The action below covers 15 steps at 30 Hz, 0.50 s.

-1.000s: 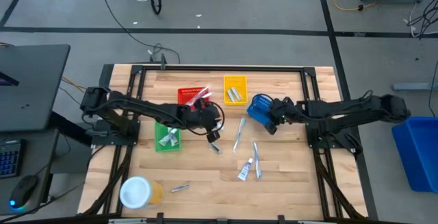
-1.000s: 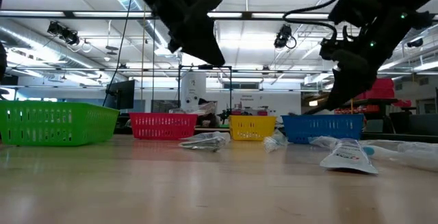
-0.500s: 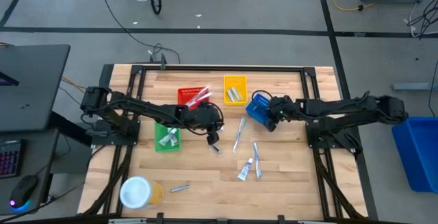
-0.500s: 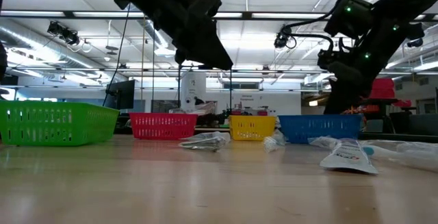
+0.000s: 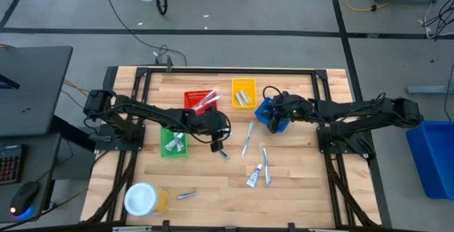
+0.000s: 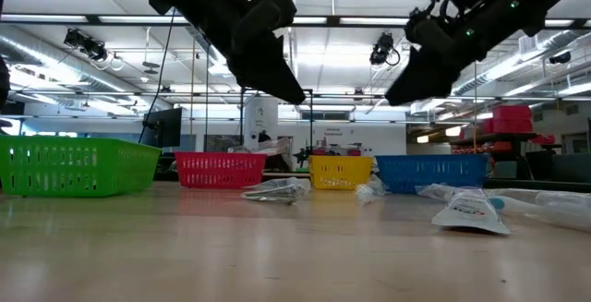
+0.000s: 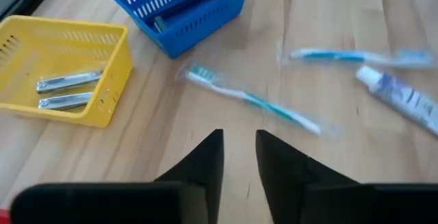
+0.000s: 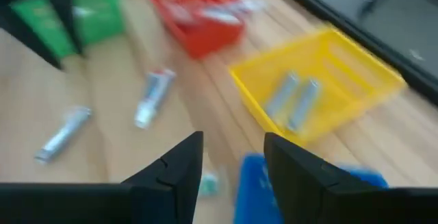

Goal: Pick & Place Travel size toiletries
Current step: Put the white toothpaste the green bin

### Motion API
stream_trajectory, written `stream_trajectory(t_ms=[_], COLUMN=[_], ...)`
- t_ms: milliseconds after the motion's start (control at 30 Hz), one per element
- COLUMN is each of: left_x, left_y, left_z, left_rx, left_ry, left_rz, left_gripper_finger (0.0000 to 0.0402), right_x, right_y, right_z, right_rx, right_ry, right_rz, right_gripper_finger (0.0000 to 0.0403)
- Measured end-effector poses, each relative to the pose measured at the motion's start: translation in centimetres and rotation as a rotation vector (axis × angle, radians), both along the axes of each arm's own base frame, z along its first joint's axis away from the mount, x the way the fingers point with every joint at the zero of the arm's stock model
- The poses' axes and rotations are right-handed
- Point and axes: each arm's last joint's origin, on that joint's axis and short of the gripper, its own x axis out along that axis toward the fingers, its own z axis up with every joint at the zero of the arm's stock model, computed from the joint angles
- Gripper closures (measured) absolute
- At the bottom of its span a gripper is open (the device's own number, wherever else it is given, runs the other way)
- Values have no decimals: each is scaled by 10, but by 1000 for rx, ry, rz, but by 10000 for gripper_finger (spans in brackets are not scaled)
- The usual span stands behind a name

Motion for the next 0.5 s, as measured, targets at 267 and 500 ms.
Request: stream_trajectory(t_ms=[267,500], left_x=[8,11], left_y=[3,10], left_z=[-37,-54], left_rx=[35,102], left_ry=[146,209], left_rz=[-42,9], left_gripper_finger=[238,212], right_x=[13,17], right_y=[-1,-3], right_z=[-1,-11], right_rx=[-79,-80], right_ry=[-37,5], right_rz=[128,126], right_gripper_finger=[202,182])
